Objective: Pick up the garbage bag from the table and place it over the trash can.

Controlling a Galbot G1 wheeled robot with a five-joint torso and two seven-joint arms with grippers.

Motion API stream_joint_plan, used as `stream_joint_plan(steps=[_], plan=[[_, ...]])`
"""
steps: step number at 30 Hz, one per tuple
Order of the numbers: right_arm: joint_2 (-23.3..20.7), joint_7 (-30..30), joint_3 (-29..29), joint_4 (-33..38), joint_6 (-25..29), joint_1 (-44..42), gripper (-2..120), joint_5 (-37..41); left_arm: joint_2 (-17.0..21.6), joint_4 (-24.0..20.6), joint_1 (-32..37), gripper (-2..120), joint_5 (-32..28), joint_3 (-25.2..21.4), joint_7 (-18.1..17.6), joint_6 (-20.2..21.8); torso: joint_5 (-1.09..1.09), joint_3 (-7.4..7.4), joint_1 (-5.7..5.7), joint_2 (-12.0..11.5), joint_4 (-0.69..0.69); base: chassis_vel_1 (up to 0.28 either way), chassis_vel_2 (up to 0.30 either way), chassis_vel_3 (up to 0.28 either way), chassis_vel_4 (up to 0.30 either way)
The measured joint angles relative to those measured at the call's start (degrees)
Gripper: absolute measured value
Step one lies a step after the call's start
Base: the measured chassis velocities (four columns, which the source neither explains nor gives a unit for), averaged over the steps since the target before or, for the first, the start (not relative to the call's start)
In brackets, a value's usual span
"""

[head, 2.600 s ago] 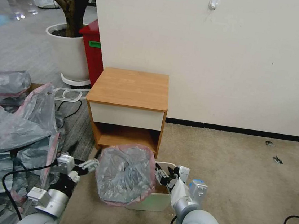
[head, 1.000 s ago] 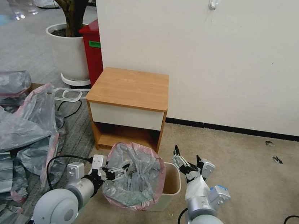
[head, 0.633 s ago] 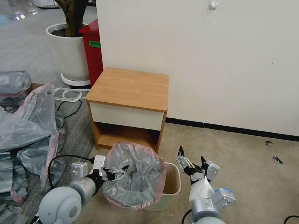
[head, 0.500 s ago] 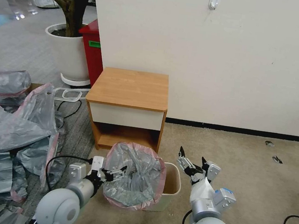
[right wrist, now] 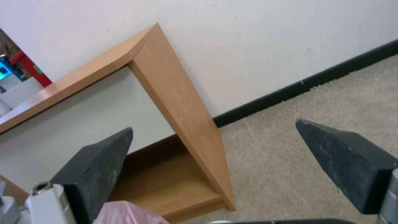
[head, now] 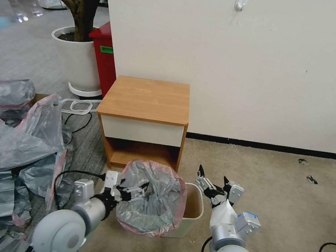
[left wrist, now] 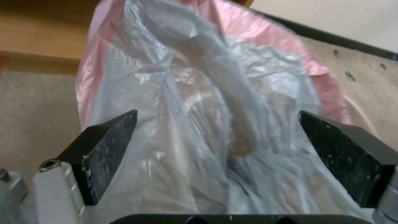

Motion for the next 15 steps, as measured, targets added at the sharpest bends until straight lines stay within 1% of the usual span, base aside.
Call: stream_joint_plan(steps=[1,2,4,11,15], plan=[[-0.01,-0.02,0.25,0.02,0.17,-0.26,100,-0.04,-0.29,1.67,-1.0,94,0.07,0.5,0.1,0.03,0.0,0.0,0.0,0.0,0.0,0.0,0.0,0.0,0.0],[-0.01,-0.02,0.25,0.02,0.17,-0.26,100,-0.04,-0.29,1.67,-1.0,94,0.07,0.5,0.1,0.03,0.0,0.0,0.0,0.0,0.0,0.0,0.0,0.0,0.0],[-0.05,-0.03,0.72,0.03,0.31,-0.49,100,-0.05,-0.61,3.18,-1.72,92,0.88,0.87,0.05,0.12,0.0,0.0,0.0,0.0,0.0,0.0,0.0,0.0,0.0],[0.02,-0.03,1.48,-0.04,0.47,-0.54,100,-0.03,-0.45,3.36,-1.27,91,2.24,0.72,-0.9,1.25,0.01,0.0,0.0,0.0,0.0,0.0,0.0,0.0,0.0],[0.3,-0.03,1.02,-0.13,0.48,-0.44,100,-0.14,-0.17,4.61,-2.08,89,2.31,0.89,-0.92,1.35,0.01,0.0,0.0,0.0,0.0,0.0,0.0,0.0,0.0]])
